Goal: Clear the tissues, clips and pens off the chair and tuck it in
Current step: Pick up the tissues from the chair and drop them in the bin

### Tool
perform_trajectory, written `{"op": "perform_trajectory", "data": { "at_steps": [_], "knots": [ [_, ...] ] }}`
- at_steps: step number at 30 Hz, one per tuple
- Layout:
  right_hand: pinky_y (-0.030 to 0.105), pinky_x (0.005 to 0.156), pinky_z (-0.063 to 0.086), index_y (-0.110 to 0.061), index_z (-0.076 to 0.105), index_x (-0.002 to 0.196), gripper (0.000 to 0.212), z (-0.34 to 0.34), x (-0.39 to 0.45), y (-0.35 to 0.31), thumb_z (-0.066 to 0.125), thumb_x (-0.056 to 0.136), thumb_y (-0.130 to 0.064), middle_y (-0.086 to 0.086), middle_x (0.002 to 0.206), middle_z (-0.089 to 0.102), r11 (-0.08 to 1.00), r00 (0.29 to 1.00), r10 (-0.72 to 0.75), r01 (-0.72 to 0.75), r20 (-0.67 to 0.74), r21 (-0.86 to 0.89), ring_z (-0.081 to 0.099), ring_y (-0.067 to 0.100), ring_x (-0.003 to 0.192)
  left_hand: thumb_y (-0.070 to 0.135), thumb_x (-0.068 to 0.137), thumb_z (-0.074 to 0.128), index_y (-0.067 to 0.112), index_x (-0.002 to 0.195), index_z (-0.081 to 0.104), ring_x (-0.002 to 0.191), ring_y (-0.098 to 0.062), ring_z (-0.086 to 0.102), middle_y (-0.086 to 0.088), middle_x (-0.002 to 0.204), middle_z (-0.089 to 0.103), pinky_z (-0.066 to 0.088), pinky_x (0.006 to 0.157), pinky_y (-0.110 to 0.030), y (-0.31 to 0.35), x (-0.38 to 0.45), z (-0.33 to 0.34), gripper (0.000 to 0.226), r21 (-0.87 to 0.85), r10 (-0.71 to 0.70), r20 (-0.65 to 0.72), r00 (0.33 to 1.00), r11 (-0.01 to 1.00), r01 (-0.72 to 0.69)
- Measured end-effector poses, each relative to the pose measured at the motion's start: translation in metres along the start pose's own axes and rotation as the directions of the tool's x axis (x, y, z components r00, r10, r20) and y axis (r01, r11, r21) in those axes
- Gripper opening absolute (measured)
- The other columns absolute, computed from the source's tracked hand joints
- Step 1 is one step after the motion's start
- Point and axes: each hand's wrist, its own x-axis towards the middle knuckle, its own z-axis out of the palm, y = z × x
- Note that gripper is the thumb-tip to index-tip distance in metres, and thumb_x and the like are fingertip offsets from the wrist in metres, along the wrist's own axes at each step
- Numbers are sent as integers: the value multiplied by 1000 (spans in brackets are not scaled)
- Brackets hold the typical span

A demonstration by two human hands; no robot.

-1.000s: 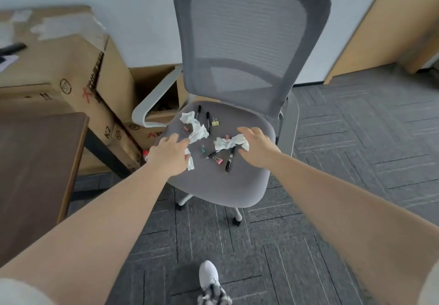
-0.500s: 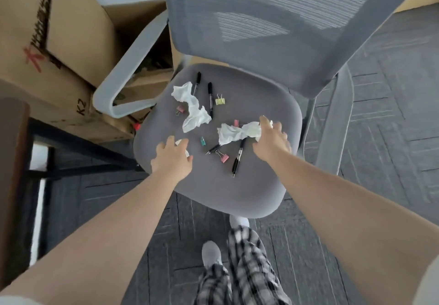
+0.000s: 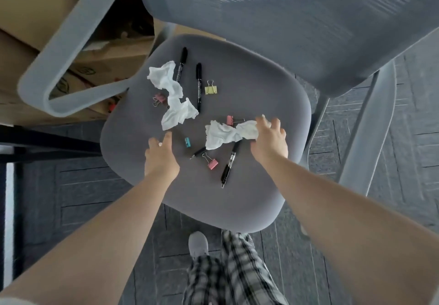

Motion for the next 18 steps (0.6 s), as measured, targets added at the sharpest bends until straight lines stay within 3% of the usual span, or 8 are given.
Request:
{"op": "perform_trajectory", "data": {
  "at_steps": [3, 5, 8, 13, 14, 16, 18],
  "knots": [
    [36, 71, 38, -14, 41, 126, 50, -4, 5, -2, 47, 82, 8, 12, 125, 40, 998, 999, 8, -6, -34, 57, 43, 36, 114, -11, 78, 53, 10, 118, 49, 102, -34, 46, -14, 122, 36, 43, 68, -37, -2, 2, -4, 46, -39, 28, -101, 995, 999, -32],
    [35, 70, 37, -11, 44, 118, 41, -10, 5, -5, 47, 81, 6, 13, 121, 42, 998, 999, 7, -4, -48, 56, 45, 36, 110, -6, 81, 48, 2, 89, 53, 89, -34, 47, -15, 110, 42, 39, 64, -36, 2, 1, -11, 12, -73, 67, -167, 984, 994, -80],
    [36, 67, 38, -11, 48, 114, 32, -22, 5, -9, 46, 83, -1, 12, 117, 43, 1000, 998, 21, -19, -60, 23, 47, 36, 105, -1, 85, 43, 5, 73, 48, 74, -29, 45, -9, 95, 43, 35, 61, -32, 20, 0, -21, 14, -135, 115, -202, 973, 980, -144],
    [35, 66, 38, -12, 52, 110, 27, -32, 9, -15, 45, 84, -8, 11, 116, 44, 1000, 998, 19, -19, -53, -9, 49, 35, 103, 7, 85, 45, 11, 85, 43, 67, -29, 50, -6, 75, 50, 34, 53, -31, 63, 1, -19, 3, -233, 253, -84, 964, 936, -266],
    [35, 66, 38, -12, 53, 111, 28, -32, 11, -15, 46, 84, -9, 11, 117, 45, 1000, 999, 20, -21, -49, -16, 50, 35, 104, 15, 89, 49, 11, 95, 45, 72, -31, 55, -6, 77, 55, 38, 58, -33, 70, 1, -16, 9, -228, 304, -45, 952, 924, -306],
    [34, 67, 38, -13, 53, 112, 28, -31, 16, -14, 46, 85, -10, 10, 116, 48, 999, 999, 21, -22, -44, -28, 51, 35, 104, 35, 89, 59, 17, 123, 44, 91, -31, 63, -6, 96, 65, 45, 72, -34, 80, 4, -8, 42, -155, 398, 30, 917, 908, -389],
    [33, 66, 38, -13, 54, 109, 27, -29, 20, -13, 45, 84, -10, 9, 111, 51, 1000, 999, 22, -22, -45, -19, 54, 34, 101, 41, 85, 63, 25, 139, 35, 105, -28, 61, -4, 113, 65, 46, 80, -33, 86, 9, 0, 62, -66, 442, 94, 892, 897, -437]
  ]
}}
